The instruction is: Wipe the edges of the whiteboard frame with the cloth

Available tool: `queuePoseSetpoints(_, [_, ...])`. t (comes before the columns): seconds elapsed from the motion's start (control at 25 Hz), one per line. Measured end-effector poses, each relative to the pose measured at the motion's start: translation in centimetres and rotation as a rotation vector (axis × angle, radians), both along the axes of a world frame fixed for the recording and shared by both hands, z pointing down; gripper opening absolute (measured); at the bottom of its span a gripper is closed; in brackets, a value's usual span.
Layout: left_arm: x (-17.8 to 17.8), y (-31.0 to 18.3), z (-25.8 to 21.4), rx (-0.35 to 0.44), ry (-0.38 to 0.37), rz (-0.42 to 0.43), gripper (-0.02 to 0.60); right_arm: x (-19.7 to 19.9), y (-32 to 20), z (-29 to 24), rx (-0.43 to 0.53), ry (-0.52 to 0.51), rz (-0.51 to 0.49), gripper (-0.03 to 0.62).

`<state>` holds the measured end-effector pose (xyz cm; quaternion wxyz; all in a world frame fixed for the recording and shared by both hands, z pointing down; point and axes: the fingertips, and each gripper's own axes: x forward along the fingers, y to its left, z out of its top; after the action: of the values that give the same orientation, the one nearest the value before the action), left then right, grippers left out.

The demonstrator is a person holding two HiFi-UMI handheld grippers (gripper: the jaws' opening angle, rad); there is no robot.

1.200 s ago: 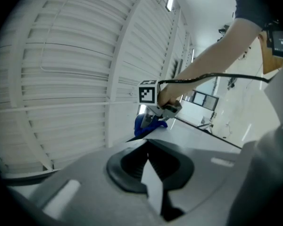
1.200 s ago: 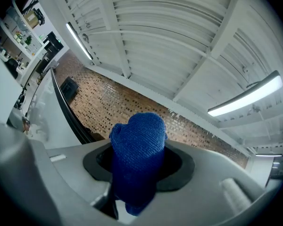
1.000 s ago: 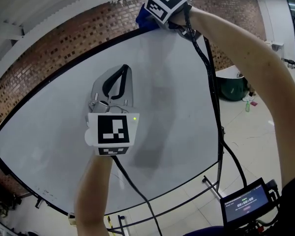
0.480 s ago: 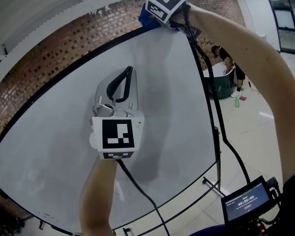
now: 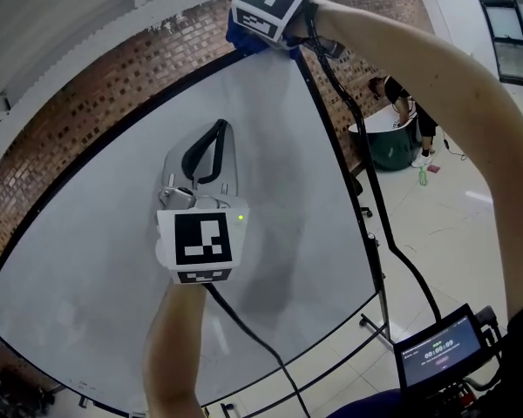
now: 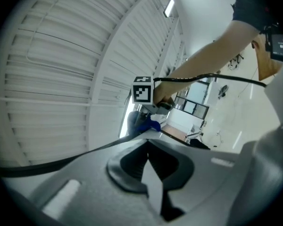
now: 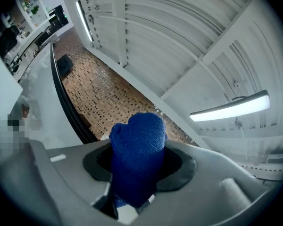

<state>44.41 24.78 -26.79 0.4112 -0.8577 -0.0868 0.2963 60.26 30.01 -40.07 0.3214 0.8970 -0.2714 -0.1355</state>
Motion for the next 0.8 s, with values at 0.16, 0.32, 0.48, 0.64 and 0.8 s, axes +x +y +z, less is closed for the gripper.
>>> queuePoseSetpoints(0.16, [-0.4, 0.5, -0.4, 0.035, -0.003, -0.003, 0.003, 0.3, 1.8, -0.3, 0.008, 0.013, 0.043, 0.192])
queuePoseSetpoints(0.32, [-0.4, 0.1, -1.0, 0.051, -0.018, -0.016, 0.003, 0.3, 1.8, 0.4, 0.219, -0.128, -0.203, 0.192])
queuePoseSetpoints(0.48, [-0.2, 0.2, -1.2, 0.059, -0.040, -0.018, 0.003, 0.1, 1.0, 1.9, 0.317, -0.218, -0.372, 0.192])
queuePoseSetpoints(0.64, [0.3, 0.2, -1.0, 0.087, -0.064, -0.033, 0.003, -0.1, 0.4, 3.9, 0.324, -0.269, -0.470, 0.193])
queuePoseSetpoints(0.8, [0.7, 0.1, -1.2, 0.092, -0.096, -0.040, 0.003, -1.1, -0.6, 5.1, 0.338, -0.277, -0.606, 0.195])
